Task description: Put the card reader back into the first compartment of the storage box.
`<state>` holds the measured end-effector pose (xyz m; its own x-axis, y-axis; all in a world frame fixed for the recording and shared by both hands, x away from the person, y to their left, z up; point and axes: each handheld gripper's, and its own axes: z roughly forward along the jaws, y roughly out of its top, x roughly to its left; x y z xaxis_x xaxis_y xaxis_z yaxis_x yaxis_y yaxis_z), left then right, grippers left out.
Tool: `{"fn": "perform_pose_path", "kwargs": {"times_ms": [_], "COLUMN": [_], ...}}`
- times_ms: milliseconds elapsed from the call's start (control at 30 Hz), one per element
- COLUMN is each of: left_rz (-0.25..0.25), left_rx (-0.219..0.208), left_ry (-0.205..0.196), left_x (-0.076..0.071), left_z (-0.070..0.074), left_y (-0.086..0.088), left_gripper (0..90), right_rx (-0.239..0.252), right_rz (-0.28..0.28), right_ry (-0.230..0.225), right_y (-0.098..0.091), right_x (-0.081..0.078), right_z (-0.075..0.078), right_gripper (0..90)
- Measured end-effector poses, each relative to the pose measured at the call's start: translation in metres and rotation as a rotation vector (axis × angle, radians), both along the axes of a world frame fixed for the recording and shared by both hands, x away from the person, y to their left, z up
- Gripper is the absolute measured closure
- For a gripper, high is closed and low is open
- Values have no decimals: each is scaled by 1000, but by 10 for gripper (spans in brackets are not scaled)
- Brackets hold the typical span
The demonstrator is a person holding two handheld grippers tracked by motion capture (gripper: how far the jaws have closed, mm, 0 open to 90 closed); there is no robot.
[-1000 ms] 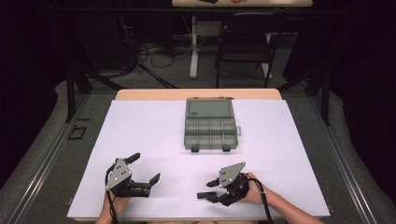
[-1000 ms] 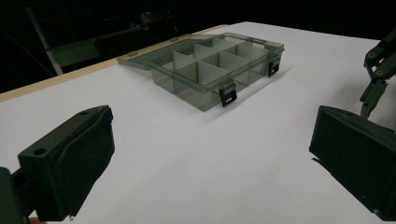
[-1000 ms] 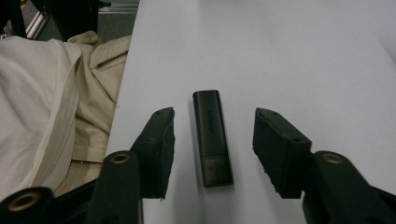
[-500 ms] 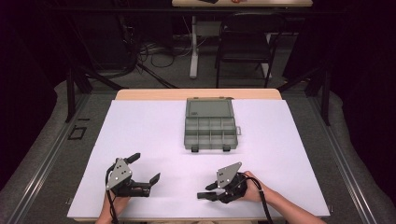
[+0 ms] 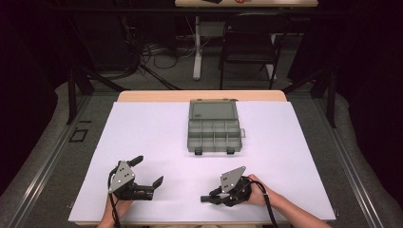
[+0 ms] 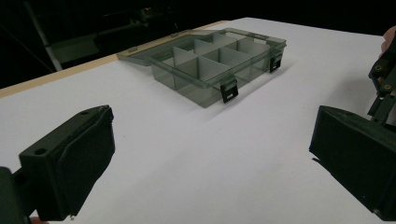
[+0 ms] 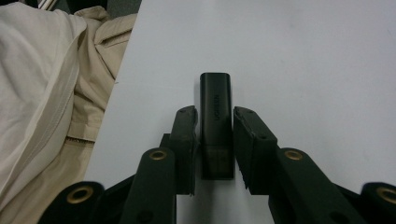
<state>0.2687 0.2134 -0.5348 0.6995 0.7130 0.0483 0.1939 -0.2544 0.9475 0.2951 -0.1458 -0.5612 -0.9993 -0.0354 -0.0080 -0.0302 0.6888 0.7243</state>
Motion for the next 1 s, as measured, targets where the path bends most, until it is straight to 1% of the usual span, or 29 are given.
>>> {"fn": "perform_pose_path", "kwargs": {"times_ms": [200, 300, 467, 700, 733, 900, 1000], "left_rz": [-1, -1, 0, -2, 0, -3, -3], "left_rx": [-4, 0, -1, 4, 4, -4, 0], "left_ry": [6, 4, 2, 3, 2, -3, -3], "left_x": [0, 0, -1, -1, -1, -1, -1], "left_z": [-1, 0, 0, 0, 0, 0, 0], "left_y": [1, 1, 1, 1, 1, 1, 1], "left_gripper": [0, 0, 0, 0, 0, 0, 0], "right_rx": [8, 9, 6, 8, 20, 34, 52], "right_rz": [7, 6, 0, -5, -2, 8, -3], "right_ry": [5, 5, -9, -3, -7, -18, -30], "right_y": [0, 0, 0, -1, -2, -4, -6], "right_x": [1, 1, -1, -1, -1, -2, -3], "right_z": [-1, -1, 0, 0, 1, 6, 10], "right_gripper": [731, 732, 737, 739, 740, 741, 742]}}
